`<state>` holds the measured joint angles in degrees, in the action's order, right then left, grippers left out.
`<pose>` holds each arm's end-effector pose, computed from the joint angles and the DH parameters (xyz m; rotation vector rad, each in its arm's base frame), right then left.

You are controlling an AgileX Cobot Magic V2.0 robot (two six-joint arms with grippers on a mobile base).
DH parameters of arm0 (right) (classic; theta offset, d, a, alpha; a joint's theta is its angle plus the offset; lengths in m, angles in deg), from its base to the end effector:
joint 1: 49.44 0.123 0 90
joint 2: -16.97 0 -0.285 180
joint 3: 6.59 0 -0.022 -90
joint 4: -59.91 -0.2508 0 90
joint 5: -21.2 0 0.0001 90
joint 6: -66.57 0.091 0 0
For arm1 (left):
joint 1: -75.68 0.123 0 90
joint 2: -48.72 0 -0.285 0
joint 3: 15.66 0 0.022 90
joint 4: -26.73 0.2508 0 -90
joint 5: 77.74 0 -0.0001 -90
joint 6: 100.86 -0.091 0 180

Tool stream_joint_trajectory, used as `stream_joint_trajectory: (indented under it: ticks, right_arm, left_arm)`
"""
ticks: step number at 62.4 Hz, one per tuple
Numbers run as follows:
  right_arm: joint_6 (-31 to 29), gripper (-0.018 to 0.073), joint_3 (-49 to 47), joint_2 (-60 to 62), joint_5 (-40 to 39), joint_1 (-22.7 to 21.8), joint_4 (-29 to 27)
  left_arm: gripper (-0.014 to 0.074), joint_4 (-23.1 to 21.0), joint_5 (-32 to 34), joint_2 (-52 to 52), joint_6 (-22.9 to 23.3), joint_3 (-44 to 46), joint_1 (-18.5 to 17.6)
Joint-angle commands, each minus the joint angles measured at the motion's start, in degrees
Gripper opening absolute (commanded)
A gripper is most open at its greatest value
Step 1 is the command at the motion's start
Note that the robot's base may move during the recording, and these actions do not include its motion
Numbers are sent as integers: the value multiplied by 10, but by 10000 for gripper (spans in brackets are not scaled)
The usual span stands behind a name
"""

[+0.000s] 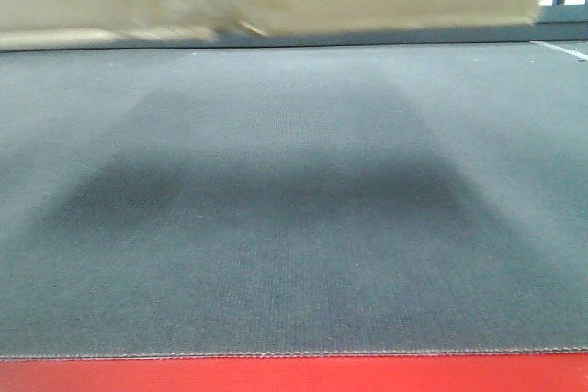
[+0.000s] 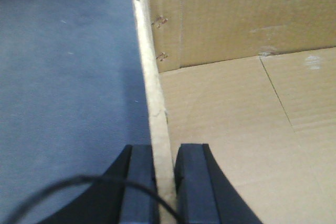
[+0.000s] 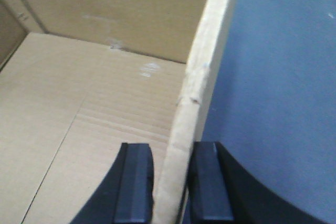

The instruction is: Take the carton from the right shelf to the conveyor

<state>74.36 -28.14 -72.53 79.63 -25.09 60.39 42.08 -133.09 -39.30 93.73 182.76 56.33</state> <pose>0.2689 0.1210 0.4685 -0.3209 2.1989 0.3009 0.2813 -0.0778 0.4662 0.1296 2.1437 -0.0169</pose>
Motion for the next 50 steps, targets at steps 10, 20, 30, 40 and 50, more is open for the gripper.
stream_joint_trajectory:
  ticks: [10, 20, 30, 40, 50]
  right_arm:
    - [-12, -68, -5, -83, -69, -32, 9]
    - [-12, -65, -5, -135, -93, -32, 9]
    - [-12, 98, -5, -161, -100, -32, 9]
    - [-12, 531, -6, -163, -93, -32, 9]
    - [-12, 568, -18, -147, -88, -32, 9]
  left_arm:
    - [-16, 2, 33, -97, -6, 0, 3]
    - [-16, 6, 51, -142, -6, 0, 3]
    - [118, 13, 54, -157, -6, 0, 3]
    - [493, 18, 56, -154, -6, 2, 3]
    - [556, 19, 35, -146, -6, 32, 3]
